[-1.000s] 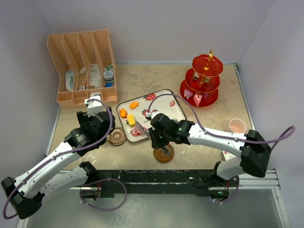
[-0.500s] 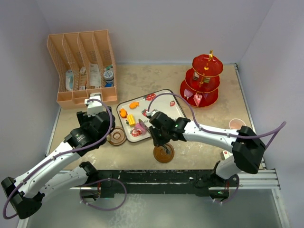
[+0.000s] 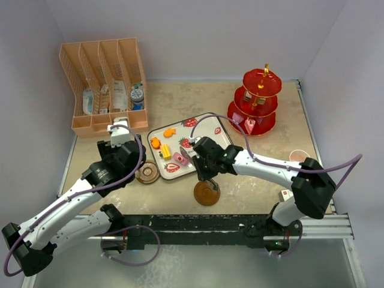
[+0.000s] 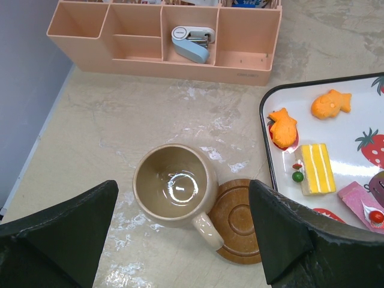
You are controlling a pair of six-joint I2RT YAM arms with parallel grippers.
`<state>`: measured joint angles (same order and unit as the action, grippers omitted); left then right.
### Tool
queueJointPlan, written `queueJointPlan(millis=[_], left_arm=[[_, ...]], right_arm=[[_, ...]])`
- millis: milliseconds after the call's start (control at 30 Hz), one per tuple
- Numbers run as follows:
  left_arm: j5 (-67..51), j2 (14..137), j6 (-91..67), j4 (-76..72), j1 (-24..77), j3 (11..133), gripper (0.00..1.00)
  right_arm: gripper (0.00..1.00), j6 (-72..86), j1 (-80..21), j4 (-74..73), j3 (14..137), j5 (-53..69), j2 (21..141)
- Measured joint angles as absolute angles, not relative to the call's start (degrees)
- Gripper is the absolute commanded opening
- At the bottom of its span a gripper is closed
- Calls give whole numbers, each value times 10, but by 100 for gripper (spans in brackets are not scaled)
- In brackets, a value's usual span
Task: Serve the afternoon tea
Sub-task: Pick up the desert from the tray.
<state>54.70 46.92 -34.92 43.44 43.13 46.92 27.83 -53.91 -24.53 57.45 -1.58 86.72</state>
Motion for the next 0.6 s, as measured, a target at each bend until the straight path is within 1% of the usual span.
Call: queueJointPlan(millis=[467,533,600], left_arm=[[547,473,-349,435,432,469,87],[547,473,-349,434,431,469,87],[547,473,-349,434,431,469,87]], right_arm=[[26,269,-498,-245,569,-32,864],[30,269,-496,-249,570,-36,860],[36,269,-496,-255,572,-36,854]])
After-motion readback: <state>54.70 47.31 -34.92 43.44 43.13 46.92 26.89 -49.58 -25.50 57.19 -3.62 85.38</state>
